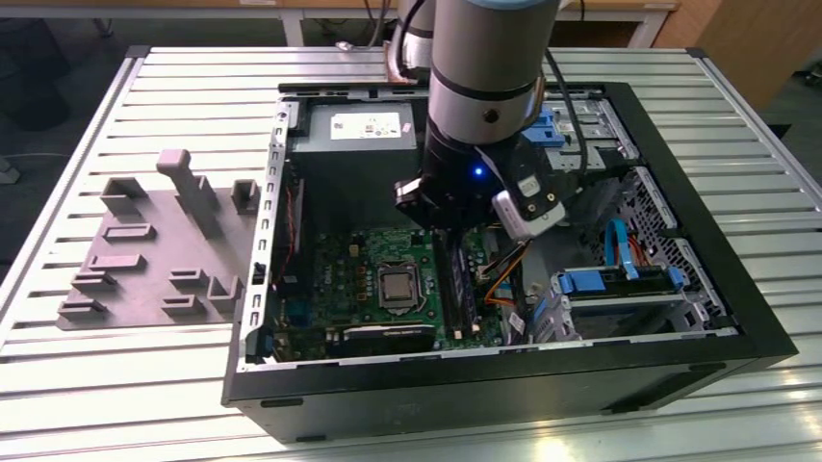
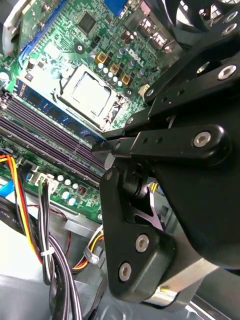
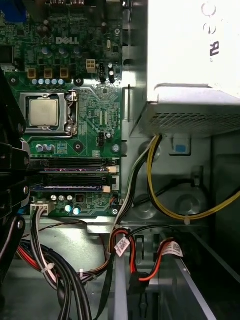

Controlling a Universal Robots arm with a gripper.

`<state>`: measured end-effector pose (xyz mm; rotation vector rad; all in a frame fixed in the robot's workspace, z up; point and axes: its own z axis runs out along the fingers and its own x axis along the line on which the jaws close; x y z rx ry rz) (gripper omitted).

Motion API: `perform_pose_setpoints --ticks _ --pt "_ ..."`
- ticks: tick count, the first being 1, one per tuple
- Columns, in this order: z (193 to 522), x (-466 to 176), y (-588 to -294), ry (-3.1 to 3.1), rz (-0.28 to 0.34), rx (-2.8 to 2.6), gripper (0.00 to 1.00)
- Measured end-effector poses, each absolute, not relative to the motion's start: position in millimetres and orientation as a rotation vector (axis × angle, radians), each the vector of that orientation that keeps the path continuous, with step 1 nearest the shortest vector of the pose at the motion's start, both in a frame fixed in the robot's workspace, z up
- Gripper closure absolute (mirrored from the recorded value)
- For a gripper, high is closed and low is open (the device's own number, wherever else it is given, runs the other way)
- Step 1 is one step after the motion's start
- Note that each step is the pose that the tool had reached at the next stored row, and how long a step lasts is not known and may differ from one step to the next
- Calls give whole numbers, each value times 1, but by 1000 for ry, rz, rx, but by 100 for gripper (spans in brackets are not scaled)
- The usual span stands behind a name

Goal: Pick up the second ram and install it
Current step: 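Insert the second ram into the second slot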

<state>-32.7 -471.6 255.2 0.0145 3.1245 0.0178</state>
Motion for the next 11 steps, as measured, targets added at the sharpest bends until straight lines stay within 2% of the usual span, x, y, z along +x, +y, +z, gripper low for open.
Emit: perform_pose_setpoints --ticks 11 --pt "243 -32 -472 3125 17 29 86"
